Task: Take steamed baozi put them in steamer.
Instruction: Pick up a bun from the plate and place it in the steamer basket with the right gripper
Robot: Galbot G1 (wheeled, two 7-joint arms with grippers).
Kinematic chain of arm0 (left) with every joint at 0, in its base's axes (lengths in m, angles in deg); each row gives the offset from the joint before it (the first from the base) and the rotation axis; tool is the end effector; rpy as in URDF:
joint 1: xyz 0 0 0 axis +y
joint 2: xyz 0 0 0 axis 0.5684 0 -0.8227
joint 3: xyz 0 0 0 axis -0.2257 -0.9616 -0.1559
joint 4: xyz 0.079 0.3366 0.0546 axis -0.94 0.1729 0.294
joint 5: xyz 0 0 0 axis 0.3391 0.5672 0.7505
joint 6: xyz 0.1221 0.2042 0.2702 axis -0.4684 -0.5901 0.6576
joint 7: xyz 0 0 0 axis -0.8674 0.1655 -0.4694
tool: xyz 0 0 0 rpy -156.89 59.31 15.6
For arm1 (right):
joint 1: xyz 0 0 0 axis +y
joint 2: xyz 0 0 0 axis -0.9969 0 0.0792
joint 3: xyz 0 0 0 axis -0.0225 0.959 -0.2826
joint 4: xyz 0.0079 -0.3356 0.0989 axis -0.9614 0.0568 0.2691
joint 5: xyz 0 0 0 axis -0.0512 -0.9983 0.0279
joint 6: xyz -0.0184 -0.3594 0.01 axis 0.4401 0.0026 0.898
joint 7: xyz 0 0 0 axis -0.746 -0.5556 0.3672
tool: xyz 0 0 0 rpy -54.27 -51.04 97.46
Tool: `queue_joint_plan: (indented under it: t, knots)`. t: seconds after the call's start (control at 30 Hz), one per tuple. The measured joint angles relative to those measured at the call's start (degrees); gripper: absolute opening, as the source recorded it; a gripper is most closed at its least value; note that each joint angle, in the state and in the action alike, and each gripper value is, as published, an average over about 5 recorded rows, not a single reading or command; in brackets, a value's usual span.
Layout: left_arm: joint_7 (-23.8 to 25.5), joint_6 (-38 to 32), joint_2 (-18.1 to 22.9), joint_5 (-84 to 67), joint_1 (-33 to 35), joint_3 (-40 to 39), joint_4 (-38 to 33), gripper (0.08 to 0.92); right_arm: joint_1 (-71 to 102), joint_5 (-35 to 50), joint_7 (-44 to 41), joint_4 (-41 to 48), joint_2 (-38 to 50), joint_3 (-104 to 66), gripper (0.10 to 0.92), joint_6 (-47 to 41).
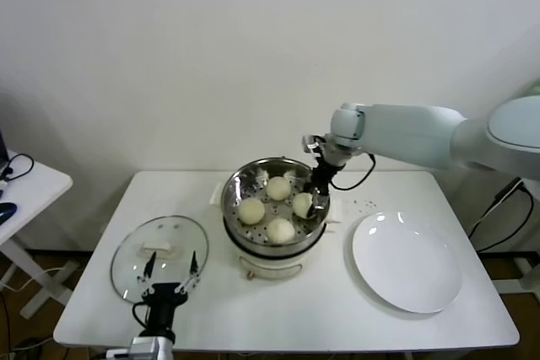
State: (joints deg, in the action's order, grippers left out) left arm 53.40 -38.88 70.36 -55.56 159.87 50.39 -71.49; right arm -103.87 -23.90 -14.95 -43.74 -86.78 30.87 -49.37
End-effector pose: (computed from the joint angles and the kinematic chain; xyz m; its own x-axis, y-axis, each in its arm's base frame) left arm 0.1512 0.0102 -0.3568 -0.9912 -0.0928 0.0940 -0.0832 0.9914 0.1013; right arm 0.6063 0.0347 -0.1117 0.0221 -0.2699 0.9626 -0.9958 -0.0915 -0.0028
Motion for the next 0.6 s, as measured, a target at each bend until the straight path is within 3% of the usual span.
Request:
queue_joint_plan:
  t: [0.27, 0.6]
  knots:
    - [-0.10, -0.10, -0.10, -0.04, -0.03, 0.00, 0.07, 0.823, 0.13, -0.46, 0.81, -0.72, 0.64, -0.34, 0.811, -0.01]
    - [-0.12, -0.09, -0.09, 0.08, -0.21, -0.16, 0.10, 0.823, -0.82, 0.34, 0.78, -0.88, 0.87, -1.02, 0.823, 0.19]
